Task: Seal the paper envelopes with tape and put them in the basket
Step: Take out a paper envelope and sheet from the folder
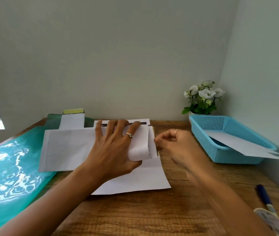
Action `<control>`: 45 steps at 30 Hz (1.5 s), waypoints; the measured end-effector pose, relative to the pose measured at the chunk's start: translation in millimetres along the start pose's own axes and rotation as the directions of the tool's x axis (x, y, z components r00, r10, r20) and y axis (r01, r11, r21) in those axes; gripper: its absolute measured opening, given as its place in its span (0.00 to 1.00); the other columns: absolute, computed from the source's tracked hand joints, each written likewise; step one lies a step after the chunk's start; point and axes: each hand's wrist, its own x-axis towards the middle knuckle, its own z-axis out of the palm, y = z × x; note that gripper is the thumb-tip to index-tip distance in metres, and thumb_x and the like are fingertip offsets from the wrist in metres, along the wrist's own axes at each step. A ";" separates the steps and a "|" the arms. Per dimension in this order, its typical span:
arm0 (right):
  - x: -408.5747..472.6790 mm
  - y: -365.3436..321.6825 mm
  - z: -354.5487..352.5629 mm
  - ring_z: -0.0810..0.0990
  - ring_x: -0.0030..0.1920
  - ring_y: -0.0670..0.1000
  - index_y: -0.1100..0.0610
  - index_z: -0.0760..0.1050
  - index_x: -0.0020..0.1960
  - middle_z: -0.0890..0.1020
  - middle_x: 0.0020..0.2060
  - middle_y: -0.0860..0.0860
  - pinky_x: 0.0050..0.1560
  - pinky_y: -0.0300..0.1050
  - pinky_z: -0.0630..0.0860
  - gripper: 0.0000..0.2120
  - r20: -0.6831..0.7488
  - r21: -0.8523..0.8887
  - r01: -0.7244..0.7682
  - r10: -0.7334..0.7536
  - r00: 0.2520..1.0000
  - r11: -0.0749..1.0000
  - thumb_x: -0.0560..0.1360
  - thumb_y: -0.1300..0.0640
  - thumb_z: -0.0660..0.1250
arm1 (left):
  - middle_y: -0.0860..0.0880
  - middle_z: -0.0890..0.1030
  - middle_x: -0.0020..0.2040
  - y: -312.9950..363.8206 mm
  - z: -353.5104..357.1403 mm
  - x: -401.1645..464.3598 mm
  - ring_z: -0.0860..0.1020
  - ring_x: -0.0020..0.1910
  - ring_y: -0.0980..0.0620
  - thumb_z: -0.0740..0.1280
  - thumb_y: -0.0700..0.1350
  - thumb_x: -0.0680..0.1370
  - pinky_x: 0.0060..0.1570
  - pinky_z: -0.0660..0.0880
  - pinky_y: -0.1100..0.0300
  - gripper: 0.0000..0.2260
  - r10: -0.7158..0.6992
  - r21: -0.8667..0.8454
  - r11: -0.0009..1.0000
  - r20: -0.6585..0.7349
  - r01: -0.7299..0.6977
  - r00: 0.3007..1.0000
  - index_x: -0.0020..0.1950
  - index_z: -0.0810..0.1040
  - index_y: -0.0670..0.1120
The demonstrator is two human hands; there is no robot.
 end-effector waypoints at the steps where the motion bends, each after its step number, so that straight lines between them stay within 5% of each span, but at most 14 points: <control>1: 0.3 0.2 -1.8 0.73 0.34 0.41 0.49 0.77 0.43 0.80 0.40 0.45 0.31 0.33 0.64 0.03 -0.007 0.012 0.004 -0.004 1.000 1.000 0.75 0.53 0.67 | 0.44 0.71 0.59 -1.8 -2.0 0.5 0.68 0.59 0.41 0.58 0.69 0.63 0.60 0.63 0.32 0.39 -0.025 -0.003 1.000 -0.008 0.025 1.000 0.69 0.65 0.48; 10: 0.9 3.9 8.6 0.77 0.44 0.45 0.53 0.81 0.46 0.83 0.41 0.49 0.38 0.37 0.69 0.05 0.099 0.147 -0.063 0.048 0.994 0.987 0.75 0.54 0.68 | 0.44 0.68 0.60 4.6 -3.4 0.3 0.65 0.59 0.41 0.64 0.68 0.61 0.59 0.63 0.29 0.42 -0.040 0.029 0.999 -0.041 0.041 0.998 0.70 0.65 0.48; 16: 2.8 11.5 14.2 0.80 0.49 0.50 0.51 0.80 0.41 0.83 0.43 0.50 0.49 0.44 0.79 0.12 0.252 0.167 -0.154 0.108 0.962 0.974 0.77 0.64 0.63 | 0.44 0.69 0.61 18.8 -5.7 -1.3 0.66 0.61 0.41 0.58 0.69 0.63 0.62 0.60 0.31 0.40 -0.002 0.015 1.000 -0.022 0.003 1.000 0.70 0.65 0.48; 20: 1.5 10.9 17.7 0.78 0.48 0.48 0.48 0.75 0.39 0.80 0.42 0.47 0.45 0.41 0.79 0.16 0.285 0.171 -0.162 0.109 0.952 0.972 0.78 0.67 0.60 | 0.43 0.71 0.60 22.9 -6.9 -2.3 0.67 0.60 0.41 0.58 0.68 0.63 0.61 0.61 0.31 0.39 0.010 0.015 1.000 -0.028 -0.010 1.000 0.69 0.67 0.48; 25: 2.6 9.7 15.3 0.81 0.49 0.52 0.53 0.79 0.47 0.84 0.46 0.53 0.45 0.45 0.80 0.09 0.297 0.326 -0.206 0.107 0.949 0.923 0.79 0.54 0.61 | 0.43 0.71 0.59 19.7 -5.1 -1.4 0.66 0.59 0.42 0.59 0.69 0.63 0.58 0.64 0.32 0.40 -0.031 0.008 0.999 -0.011 0.031 0.999 0.69 0.66 0.48; 29: 7.8 10.4 14.5 0.82 0.51 0.54 0.54 0.77 0.55 0.83 0.49 0.55 0.51 0.54 0.81 0.19 0.281 0.439 -0.229 0.109 0.954 0.869 0.75 0.40 0.61 | 0.44 0.72 0.60 15.9 -9.2 1.7 0.66 0.59 0.42 0.58 0.72 0.62 0.57 0.65 0.32 0.42 -0.081 0.031 0.996 0.033 0.080 0.996 0.69 0.67 0.48; 32: 3.9 6.5 13.9 0.82 0.51 0.52 0.51 0.77 0.53 0.83 0.49 0.52 0.50 0.52 0.81 0.11 0.266 0.470 -0.155 0.028 0.964 0.869 0.75 0.47 0.66 | 0.44 0.73 0.59 15.9 -17.8 8.1 0.69 0.58 0.41 0.54 0.74 0.62 0.57 0.64 0.31 0.44 -0.092 0.031 0.995 0.091 0.090 0.992 0.70 0.67 0.47; 38: 7.9 4.5 0.0 0.80 0.52 0.53 0.48 0.74 0.58 0.79 0.53 0.50 0.41 0.48 0.82 0.16 0.134 0.511 -0.061 -0.009 0.991 0.857 0.75 0.65 0.66 | 0.49 0.55 0.74 21.4 -46.6 29.6 0.55 0.72 0.43 0.54 0.81 0.58 0.67 0.47 0.30 0.55 -0.111 0.058 0.994 0.457 0.095 0.883 0.75 0.36 0.56; 42: 11.8 3.6 -13.9 0.81 0.50 0.54 0.45 0.72 0.62 0.78 0.53 0.52 0.41 0.49 0.82 0.23 0.130 0.587 -0.043 -0.041 0.991 0.809 0.74 0.67 0.67 | 0.50 0.67 0.72 20.1 -79.1 53.1 0.68 0.67 0.48 0.56 0.77 0.61 0.66 0.65 0.47 0.48 -0.160 -0.153 0.948 0.525 0.278 0.836 0.76 0.53 0.54; 45: 11.8 0.6 -19.5 0.81 0.49 0.53 0.49 0.72 0.61 0.78 0.54 0.54 0.42 0.46 0.81 0.20 0.153 0.625 -0.059 -0.048 0.987 0.779 0.74 0.67 0.67 | 0.47 0.78 0.62 14.8 -90.0 63.7 0.75 0.52 0.52 0.59 0.67 0.71 0.53 0.69 0.60 0.32 -0.217 -0.261 0.892 0.466 0.368 0.858 0.71 0.66 0.52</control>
